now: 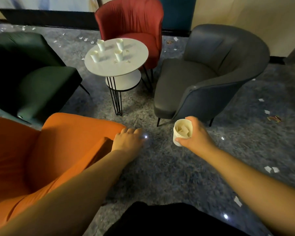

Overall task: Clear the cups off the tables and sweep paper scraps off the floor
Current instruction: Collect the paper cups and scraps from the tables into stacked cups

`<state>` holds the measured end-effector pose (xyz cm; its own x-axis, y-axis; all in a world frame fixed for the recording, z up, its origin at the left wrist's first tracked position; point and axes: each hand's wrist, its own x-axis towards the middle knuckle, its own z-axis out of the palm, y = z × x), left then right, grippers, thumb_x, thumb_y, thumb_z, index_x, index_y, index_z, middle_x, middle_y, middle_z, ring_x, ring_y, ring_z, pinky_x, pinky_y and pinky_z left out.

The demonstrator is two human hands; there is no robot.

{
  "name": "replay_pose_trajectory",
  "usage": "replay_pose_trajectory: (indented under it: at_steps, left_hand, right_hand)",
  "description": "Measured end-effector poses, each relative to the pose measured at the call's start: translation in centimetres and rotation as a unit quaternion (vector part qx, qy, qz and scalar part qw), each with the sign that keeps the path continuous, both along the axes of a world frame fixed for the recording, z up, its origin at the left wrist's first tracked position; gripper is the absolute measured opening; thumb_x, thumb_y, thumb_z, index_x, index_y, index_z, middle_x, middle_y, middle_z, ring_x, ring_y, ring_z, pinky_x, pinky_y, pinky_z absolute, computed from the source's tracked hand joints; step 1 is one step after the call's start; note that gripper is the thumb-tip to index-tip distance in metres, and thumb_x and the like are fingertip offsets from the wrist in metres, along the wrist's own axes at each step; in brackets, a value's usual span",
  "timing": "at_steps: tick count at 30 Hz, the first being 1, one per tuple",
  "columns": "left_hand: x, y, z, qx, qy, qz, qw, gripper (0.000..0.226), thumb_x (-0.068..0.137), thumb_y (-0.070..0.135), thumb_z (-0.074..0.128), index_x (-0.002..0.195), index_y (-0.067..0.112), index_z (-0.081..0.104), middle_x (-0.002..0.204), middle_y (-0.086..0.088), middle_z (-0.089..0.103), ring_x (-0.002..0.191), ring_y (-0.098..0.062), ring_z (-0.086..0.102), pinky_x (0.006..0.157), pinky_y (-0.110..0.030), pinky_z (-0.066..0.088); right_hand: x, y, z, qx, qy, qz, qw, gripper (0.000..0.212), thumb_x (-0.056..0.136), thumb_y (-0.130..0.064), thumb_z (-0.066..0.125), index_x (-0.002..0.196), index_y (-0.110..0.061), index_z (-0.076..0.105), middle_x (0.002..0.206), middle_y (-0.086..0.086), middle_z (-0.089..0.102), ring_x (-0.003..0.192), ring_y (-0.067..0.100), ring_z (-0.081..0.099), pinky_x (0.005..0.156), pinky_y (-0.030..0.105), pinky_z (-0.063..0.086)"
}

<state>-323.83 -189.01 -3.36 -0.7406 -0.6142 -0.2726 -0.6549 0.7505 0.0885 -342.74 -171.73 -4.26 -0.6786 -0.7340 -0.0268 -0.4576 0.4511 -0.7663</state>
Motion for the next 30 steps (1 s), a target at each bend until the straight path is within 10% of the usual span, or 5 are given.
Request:
replay_pose_trajectory:
  at_steps: [30]
  left_hand:
    - [-17.9, -39.6, -2.0, -0.006, -0.016, 0.112, 0.994, 0.047, 0.1, 0.043, 0.039, 0.144, 0.024, 0.039, 0.143, -0.003, 0.048, 0.132, -0.029, 0.039, 0.102, -0.044, 0.037]
  right_hand:
    - [-22.1, -42.7, 0.2, 0.028, -0.009, 0.09, 0.996, 0.078, 0.065, -0.025, 0.084, 0.13, -0.026, 0.04, 0.129, -0.001, 0.042, 0.109, 0.013, 0.046, 0.085, 0.027, 0.039]
